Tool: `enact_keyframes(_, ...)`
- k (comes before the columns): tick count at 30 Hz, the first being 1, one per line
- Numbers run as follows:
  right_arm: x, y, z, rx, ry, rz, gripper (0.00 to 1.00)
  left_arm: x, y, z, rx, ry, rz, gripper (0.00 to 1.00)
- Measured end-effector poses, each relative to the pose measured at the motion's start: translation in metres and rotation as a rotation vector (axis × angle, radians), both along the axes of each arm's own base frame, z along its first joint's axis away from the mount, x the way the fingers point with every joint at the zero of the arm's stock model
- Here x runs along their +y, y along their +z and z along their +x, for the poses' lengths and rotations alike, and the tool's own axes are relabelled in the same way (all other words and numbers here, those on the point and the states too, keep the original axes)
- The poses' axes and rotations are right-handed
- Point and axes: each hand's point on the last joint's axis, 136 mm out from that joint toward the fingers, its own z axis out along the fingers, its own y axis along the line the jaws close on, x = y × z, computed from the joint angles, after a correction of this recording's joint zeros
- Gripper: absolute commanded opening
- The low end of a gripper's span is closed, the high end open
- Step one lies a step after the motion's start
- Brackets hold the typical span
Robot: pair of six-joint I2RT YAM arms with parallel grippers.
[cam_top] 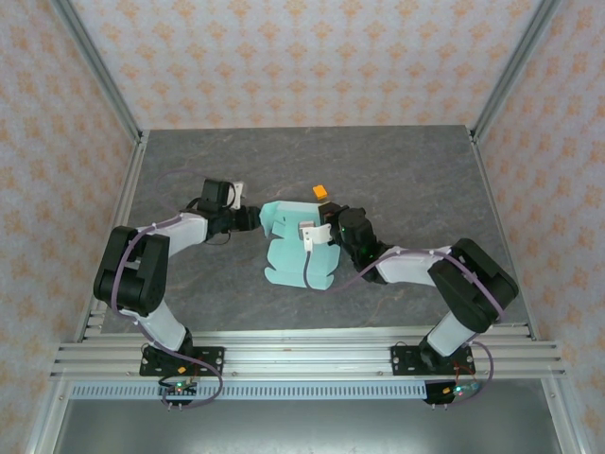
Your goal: Fold the paper box
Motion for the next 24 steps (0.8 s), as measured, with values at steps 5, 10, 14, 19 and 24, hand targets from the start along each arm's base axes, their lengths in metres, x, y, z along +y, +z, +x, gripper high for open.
enact_keyframes(5,-0.002,-0.001,0.002,0.005,0.0,-0.006,0.0,-0.013,0.001,-0.003,-0.024,-0.054,-0.006,0.47)
enact_keyframes(10,-0.005,0.002,0.008,0.009,-0.007,-0.009,0.0,-0.029,0.007,-0.01,-0.06,-0.123,0.012,0.47)
enact_keyframes(14,-0.003,0.004,0.008,0.008,0.002,-0.005,0.0,-0.034,0.013,-0.012,-0.086,-0.153,0.022,0.47)
enact_keyframes(19,-0.004,0.003,0.009,0.012,0.004,-0.006,0.0,-0.036,0.013,-0.013,-0.094,-0.172,0.033,0.47)
enact_keyframes(24,-0.005,0.001,0.009,0.019,0.003,-0.009,0.0,-0.035,0.015,-0.013,-0.102,-0.172,0.036,0.47)
